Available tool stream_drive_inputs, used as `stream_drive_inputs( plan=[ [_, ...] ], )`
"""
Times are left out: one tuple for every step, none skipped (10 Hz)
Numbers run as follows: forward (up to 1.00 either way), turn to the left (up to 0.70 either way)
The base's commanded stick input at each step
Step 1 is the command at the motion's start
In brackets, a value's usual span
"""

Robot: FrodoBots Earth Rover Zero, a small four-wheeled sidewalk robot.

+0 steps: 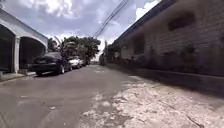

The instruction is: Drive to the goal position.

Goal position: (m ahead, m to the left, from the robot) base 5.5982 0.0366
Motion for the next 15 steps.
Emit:
stream_drive_inputs(
  plan=[
    [0.7, 0.35],
    [0.7, 0.15],
    [0.7, 0.0],
    [0.7, 0.0],
    [0.7, 0.0],
    [0.7, 0.0],
    [0.7, 0.0],
    [0.7, 0.0],
    [0.7, 0.0],
    [0.7, 0.0],
    [0.7, 0.0],
    [0.7, 0.19],
    [0.7, 0.35],
    [0.7, 0.14],
    [0.7, 0.0]
  ],
)
